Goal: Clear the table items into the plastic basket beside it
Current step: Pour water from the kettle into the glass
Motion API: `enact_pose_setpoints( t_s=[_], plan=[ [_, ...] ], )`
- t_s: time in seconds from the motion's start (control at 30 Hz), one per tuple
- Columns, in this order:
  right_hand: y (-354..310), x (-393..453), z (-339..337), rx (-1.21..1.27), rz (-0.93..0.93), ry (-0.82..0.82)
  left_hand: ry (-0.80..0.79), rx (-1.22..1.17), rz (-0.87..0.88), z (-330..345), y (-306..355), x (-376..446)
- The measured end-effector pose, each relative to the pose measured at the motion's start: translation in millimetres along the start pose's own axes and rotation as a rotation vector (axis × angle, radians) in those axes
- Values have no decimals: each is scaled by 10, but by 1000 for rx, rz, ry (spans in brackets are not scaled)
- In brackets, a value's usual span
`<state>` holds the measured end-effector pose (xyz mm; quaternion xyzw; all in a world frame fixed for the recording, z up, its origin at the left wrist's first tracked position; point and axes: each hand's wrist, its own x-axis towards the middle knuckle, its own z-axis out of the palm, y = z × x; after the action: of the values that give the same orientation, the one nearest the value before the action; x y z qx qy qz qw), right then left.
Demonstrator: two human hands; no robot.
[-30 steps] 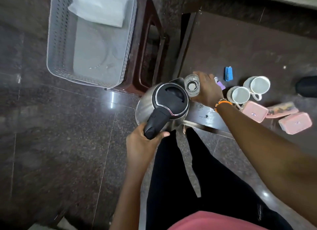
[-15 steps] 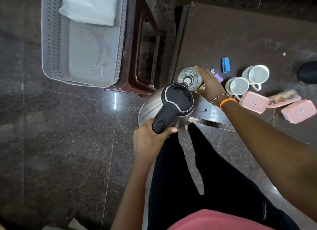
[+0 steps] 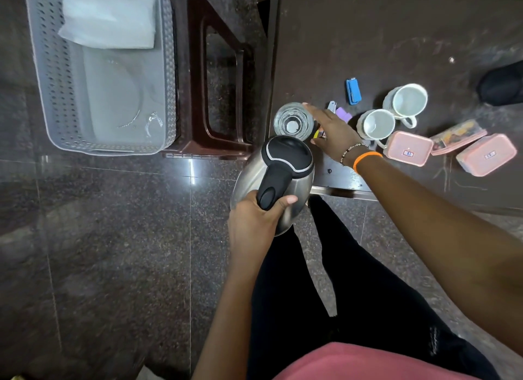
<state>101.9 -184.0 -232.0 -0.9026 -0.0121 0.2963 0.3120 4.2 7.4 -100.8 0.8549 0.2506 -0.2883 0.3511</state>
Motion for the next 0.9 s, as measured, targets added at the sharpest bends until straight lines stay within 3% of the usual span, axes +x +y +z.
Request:
enact_pose_setpoints(
  t_s=[0.9],
  plan=[
    [26, -31, -22, 67, 46, -21, 60, -10, -61, -58, 178, 127]
  ],
)
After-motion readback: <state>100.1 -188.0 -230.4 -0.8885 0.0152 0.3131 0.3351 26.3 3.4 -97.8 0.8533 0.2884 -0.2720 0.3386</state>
